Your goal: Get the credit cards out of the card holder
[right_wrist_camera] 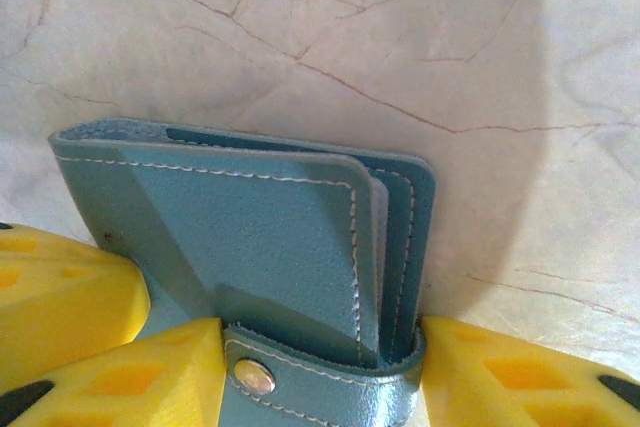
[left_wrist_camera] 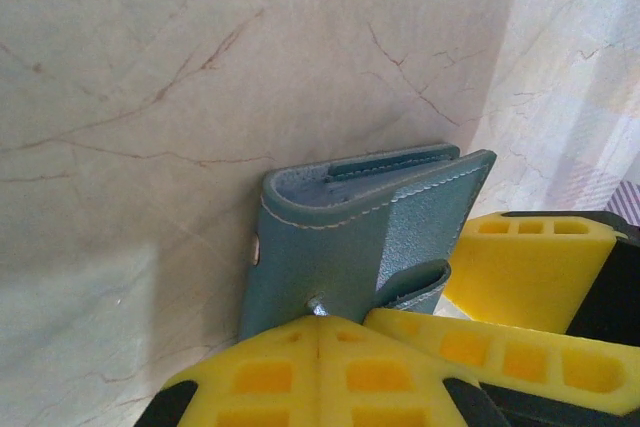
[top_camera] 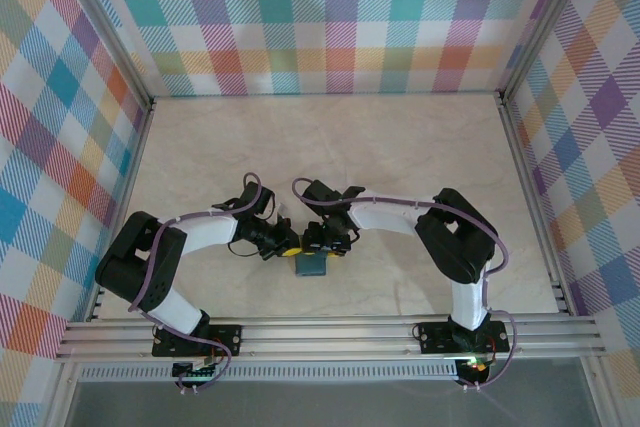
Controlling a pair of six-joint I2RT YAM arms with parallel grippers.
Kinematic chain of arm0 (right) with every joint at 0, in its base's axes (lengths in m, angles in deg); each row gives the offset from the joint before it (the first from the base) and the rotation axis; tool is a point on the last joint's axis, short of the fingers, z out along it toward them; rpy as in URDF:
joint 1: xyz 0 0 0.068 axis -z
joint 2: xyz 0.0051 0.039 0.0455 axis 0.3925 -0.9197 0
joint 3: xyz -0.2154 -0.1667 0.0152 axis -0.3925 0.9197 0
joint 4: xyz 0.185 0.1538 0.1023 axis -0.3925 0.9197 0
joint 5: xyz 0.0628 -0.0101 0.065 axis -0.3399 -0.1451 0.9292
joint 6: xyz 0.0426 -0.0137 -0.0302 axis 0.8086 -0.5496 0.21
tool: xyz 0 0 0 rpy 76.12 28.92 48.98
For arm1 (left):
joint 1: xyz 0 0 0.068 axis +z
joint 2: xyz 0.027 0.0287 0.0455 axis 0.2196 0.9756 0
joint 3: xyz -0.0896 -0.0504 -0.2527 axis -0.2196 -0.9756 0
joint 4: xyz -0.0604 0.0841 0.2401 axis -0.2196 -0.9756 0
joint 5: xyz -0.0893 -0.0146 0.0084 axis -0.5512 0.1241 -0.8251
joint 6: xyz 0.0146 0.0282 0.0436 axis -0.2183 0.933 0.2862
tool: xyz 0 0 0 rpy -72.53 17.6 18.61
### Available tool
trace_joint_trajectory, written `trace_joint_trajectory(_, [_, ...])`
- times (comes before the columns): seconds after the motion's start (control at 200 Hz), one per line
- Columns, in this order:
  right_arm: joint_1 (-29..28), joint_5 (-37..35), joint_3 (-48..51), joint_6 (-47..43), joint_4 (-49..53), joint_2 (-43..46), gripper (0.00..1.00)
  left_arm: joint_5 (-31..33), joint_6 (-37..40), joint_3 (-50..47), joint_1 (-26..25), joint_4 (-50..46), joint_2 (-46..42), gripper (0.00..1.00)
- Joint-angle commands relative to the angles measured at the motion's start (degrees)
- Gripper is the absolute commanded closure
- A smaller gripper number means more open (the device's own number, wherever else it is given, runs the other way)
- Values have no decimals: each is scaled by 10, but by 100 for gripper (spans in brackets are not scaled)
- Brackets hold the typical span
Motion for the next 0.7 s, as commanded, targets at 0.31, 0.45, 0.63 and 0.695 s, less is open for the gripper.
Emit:
trace_joint_trajectory(0.31, [-5,-72,2,-1,44,13,46,57,46,1,5,-73,50,100])
trace_joint_trajectory(0.45, [-5,-90,-3,-3,65,14,41,63,58,1,8,-77,62,100])
trace_joint_trajectory(0.63, [-4,-112,1,-1,86,19,44,65,63,3,9,-81,67,100])
trace_joint_trajectory(0.695, [-4,-114,6,0,84,24,47,65,63,5,9,-84,67,100])
